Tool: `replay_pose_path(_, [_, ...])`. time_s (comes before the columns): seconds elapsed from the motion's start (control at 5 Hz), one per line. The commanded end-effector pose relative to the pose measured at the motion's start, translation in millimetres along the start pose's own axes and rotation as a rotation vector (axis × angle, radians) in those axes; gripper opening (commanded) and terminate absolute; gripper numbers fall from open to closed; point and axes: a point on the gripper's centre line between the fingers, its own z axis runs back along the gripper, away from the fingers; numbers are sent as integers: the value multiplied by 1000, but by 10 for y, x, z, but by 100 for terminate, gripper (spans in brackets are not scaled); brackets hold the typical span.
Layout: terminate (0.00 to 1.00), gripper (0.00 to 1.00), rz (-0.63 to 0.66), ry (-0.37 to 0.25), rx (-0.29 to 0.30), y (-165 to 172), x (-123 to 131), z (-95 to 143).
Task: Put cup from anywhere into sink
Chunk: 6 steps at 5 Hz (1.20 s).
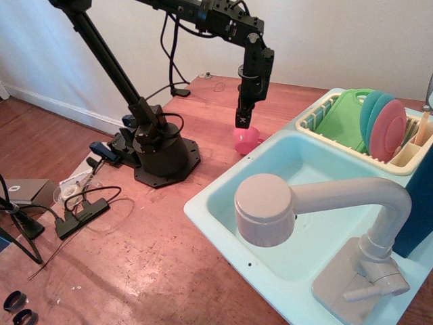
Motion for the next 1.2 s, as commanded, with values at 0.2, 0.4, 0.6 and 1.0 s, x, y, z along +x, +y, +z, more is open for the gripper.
replay_pose_path(0.2, [0, 100, 1, 23, -17, -39, 39, -216])
replay_pose_path(0.4, [0, 100, -3, 48, -41, -98, 88, -431])
replay_pose_path(0.6, [0, 100, -3, 57, -67, -169, 111, -659])
replay_pose_path(1.0, [0, 0, -26, 65, -66, -215, 158, -683])
